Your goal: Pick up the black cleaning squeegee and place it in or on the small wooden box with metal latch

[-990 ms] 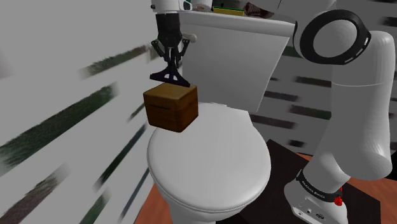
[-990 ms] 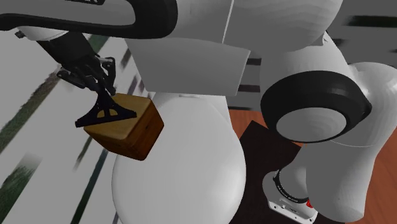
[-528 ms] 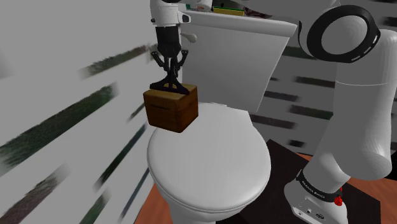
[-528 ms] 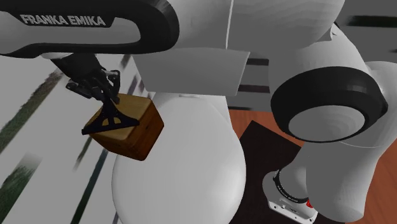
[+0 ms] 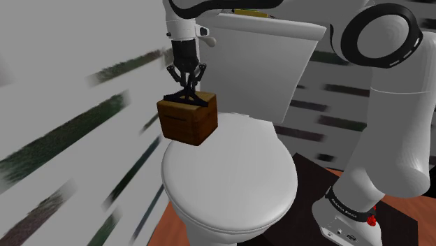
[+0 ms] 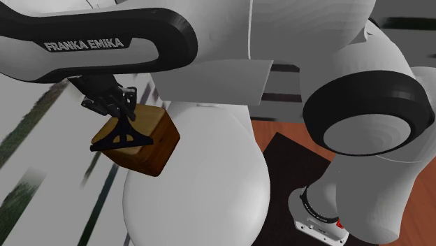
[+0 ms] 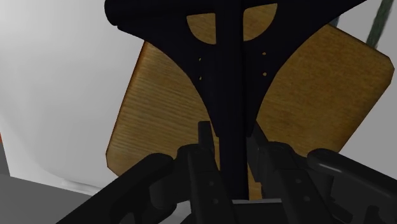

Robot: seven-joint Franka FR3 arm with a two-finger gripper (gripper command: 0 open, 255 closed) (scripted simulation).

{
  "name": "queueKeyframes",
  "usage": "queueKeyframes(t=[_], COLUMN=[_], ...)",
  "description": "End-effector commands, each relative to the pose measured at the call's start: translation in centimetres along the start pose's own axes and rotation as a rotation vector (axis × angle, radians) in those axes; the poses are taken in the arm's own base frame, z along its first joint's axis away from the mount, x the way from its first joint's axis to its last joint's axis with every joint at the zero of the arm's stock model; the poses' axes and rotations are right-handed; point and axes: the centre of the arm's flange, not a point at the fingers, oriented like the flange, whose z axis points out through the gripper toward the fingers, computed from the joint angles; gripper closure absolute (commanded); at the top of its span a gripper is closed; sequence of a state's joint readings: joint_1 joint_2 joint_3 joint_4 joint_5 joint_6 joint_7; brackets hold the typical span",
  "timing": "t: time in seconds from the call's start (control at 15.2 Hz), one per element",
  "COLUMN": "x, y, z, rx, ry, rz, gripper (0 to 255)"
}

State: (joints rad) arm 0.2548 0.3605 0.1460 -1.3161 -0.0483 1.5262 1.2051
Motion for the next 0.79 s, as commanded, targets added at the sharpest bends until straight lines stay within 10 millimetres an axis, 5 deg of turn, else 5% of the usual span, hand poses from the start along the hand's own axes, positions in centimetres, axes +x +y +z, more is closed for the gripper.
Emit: queueKeyframes(t=[0.0,0.26,0.33,0.66,0.73], x=[-0.1,-0.1,-0.1,-0.1,-0.1], y=[-0.1,-0.1,-0.1,-0.1,-0.1], z=[0.1,0.1,0.1,0.1,-1.2], rx=[-0.001,-0.001,-0.001,-0.001,-0.001], ry=[-0.001,-0.001,-0.001,-0.001,-0.001], rz=[-0.001,-0.001,-0.001,-0.001,-0.001], gripper=[255,255,0,0,0])
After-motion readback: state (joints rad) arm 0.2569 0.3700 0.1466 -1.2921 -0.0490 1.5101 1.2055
